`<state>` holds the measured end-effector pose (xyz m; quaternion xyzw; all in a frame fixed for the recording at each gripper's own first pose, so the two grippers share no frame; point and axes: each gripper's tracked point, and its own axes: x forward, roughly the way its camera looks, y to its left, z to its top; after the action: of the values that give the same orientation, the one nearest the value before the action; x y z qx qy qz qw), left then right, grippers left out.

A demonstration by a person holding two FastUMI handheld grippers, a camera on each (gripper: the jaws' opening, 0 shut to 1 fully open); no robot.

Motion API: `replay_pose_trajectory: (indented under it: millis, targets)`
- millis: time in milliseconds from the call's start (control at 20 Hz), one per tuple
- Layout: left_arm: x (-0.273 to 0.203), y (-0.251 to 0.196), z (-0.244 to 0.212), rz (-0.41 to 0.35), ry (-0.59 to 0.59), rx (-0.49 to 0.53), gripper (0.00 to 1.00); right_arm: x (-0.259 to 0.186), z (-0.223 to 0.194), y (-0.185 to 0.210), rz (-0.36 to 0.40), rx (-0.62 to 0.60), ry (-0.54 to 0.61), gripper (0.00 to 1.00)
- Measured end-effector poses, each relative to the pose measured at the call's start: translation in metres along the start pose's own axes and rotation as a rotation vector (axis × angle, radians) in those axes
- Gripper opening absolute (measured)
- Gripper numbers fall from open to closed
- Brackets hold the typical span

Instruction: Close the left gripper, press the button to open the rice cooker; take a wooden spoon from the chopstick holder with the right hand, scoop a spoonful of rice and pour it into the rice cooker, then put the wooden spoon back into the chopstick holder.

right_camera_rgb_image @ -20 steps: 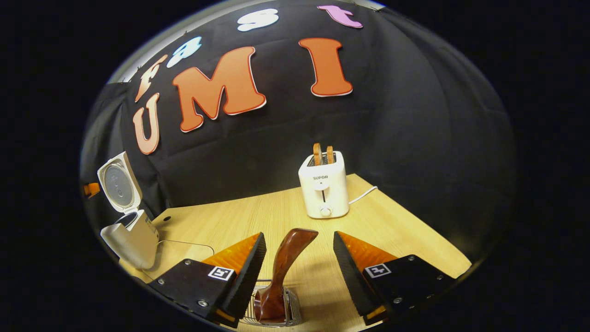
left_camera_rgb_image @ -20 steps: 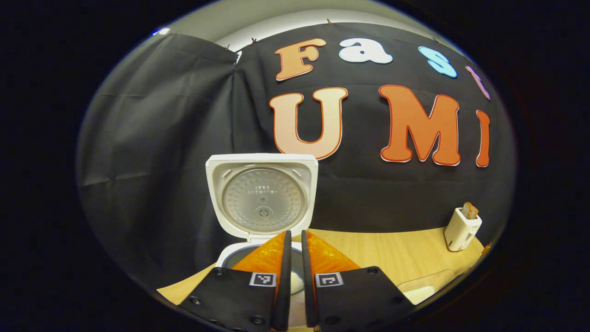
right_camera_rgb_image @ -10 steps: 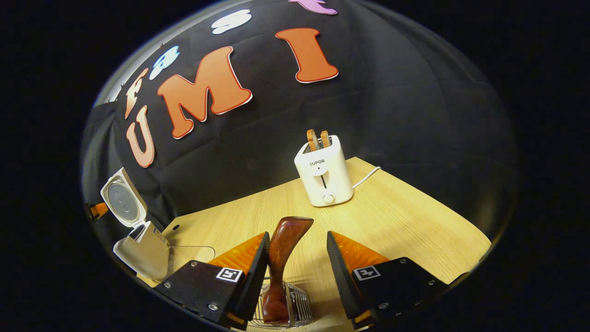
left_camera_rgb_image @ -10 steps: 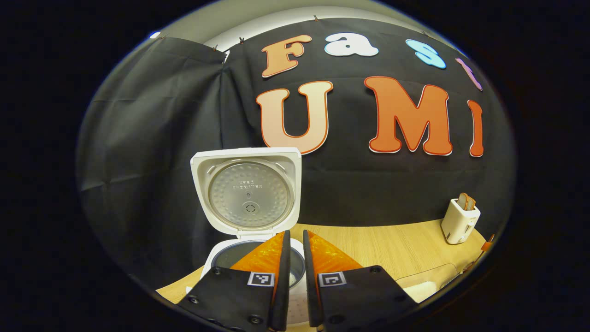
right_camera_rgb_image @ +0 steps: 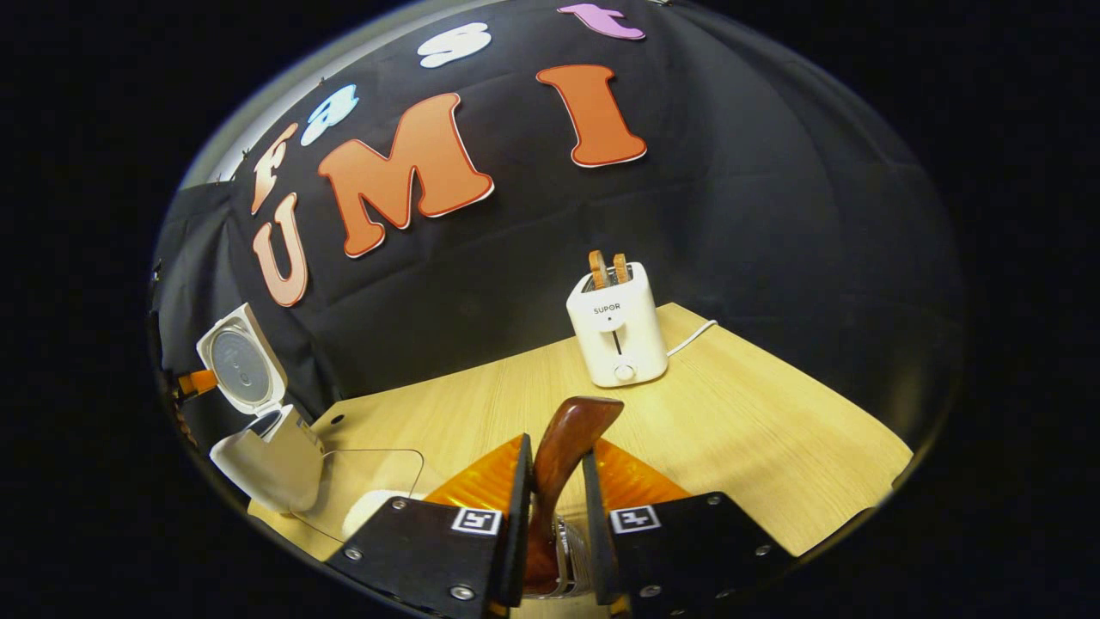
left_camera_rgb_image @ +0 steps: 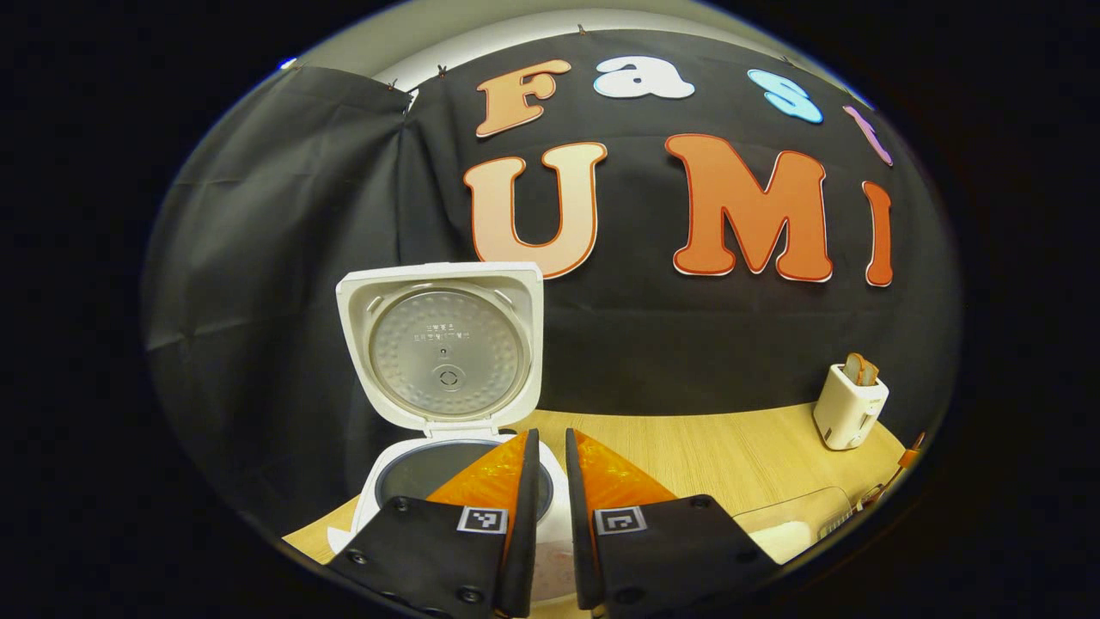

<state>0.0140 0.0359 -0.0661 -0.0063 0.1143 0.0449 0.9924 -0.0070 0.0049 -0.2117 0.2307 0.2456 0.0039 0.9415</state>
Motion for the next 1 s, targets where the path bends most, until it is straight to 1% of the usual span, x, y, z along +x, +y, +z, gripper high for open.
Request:
replay_pose_trajectory:
  millis: [50,250,500,550,600,650,800,950,1000]
  targets:
    - [0.000,0.000,0.000,-0.001,0.001,-0.001,0.23,-0.001,0.000,0.000,-0.003,0.003,0.002,0.27]
    - [0.000,0.001,-0.001,-0.005,-0.001,-0.012,0.23,-0.015,-0.002,0.001,-0.002,0.033,0.022,0.27]
    - [0.002,-0.004,-0.002,-0.022,-0.007,-0.026,0.22,-0.029,-0.004,-0.004,-0.006,0.014,0.010,0.27]
    - [0.001,-0.005,-0.002,-0.028,-0.007,-0.031,0.23,-0.030,-0.004,-0.003,0.000,0.022,0.005,0.27]
    - [0.001,-0.007,-0.003,-0.034,-0.006,-0.032,0.23,-0.032,-0.003,0.003,0.025,0.044,0.000,0.27]
    - [0.001,-0.008,-0.005,-0.035,-0.006,-0.033,0.23,-0.036,-0.005,0.010,0.045,0.053,-0.001,0.22]
    - [0.002,-0.006,-0.005,-0.035,-0.008,-0.034,0.23,-0.037,-0.006,0.019,0.064,0.035,-0.015,0.17]
    - [0.001,-0.003,-0.007,-0.032,-0.008,-0.033,0.22,-0.037,0.003,0.024,0.046,-0.011,-0.055,0.12]
    - [0.001,0.000,-0.008,-0.030,-0.008,-0.034,0.23,-0.042,0.012,0.029,0.045,-0.021,-0.080,0.11]
